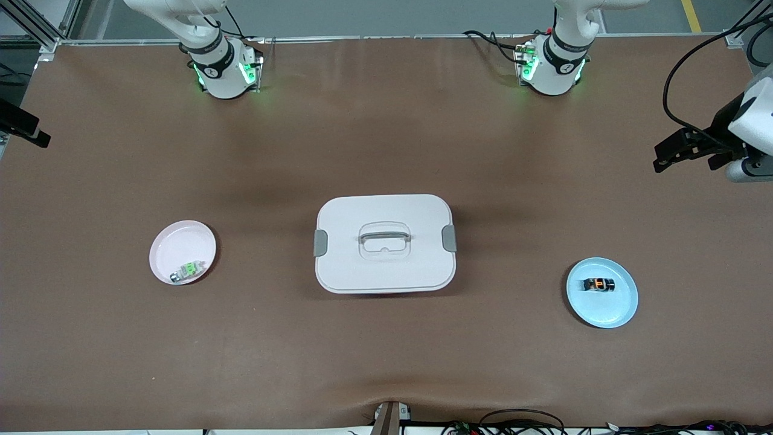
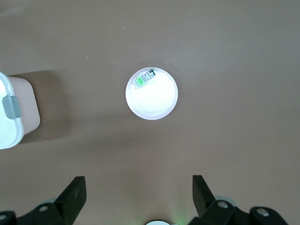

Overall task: Transfer orange switch to right arm and place
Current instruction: 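Move the left gripper down toward the orange switch on the blue plate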

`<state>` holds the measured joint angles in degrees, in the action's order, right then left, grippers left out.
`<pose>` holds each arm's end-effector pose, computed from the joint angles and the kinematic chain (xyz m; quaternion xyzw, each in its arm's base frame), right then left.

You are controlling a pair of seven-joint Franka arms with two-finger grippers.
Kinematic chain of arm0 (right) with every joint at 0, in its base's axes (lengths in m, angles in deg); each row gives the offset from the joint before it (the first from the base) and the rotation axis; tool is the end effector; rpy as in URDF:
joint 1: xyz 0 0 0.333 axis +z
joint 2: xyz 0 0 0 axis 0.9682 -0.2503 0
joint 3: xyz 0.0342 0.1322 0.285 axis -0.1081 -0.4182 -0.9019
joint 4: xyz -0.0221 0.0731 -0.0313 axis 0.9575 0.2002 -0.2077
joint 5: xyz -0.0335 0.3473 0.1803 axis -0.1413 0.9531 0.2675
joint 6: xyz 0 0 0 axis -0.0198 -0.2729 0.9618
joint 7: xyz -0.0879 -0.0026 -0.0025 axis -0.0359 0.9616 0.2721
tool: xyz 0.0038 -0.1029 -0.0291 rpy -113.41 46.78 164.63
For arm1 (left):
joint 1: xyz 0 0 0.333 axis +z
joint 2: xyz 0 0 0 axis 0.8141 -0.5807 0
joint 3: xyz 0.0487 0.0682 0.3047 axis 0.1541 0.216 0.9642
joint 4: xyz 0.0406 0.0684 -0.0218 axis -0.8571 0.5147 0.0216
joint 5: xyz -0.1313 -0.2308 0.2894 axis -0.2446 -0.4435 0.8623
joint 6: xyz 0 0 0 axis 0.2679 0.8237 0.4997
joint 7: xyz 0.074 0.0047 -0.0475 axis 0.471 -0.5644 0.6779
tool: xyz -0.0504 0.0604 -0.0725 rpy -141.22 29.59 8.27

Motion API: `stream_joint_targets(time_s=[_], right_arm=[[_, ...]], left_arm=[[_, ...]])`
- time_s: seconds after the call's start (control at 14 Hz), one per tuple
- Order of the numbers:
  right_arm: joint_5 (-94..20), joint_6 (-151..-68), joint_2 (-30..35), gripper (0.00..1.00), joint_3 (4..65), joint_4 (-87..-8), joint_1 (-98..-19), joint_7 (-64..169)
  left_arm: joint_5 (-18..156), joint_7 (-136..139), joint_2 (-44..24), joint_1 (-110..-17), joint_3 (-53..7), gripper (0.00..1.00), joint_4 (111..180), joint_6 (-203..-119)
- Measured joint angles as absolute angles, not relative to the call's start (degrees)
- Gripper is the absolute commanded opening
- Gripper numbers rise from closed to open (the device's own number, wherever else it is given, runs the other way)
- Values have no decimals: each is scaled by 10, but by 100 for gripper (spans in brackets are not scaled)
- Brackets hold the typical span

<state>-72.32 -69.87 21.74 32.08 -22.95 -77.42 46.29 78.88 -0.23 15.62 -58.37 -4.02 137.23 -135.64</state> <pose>0.5444 -0.0446 0.6920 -0.9983 0.0529 0.0188 0.0142 0.5549 -0.0299 0.6171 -0.9999 -0.0133 -0.0040 0.0059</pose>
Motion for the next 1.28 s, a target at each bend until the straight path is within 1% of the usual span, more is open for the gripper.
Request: stream_joint_targets(time_s=[0.43,0.78,1.0,1.28], right_arm=[[-723,-702,217,100,318,-230,-774,470],[-723,-703,217,100,318,-230,-774,481],[-723,-704,217,100,317,-230,-774,482],[-723,-704,217,100,317,-230,-774,482]], left_arm=[[789,-2,155,-582,-38,100,1372,-1358],[784,-2,138,-564,-36,100,1372,-1358],[784,-3,119,-559,-36,100,1373,-1363],[784,-9,76,-559,-36,100,1373,-1406]])
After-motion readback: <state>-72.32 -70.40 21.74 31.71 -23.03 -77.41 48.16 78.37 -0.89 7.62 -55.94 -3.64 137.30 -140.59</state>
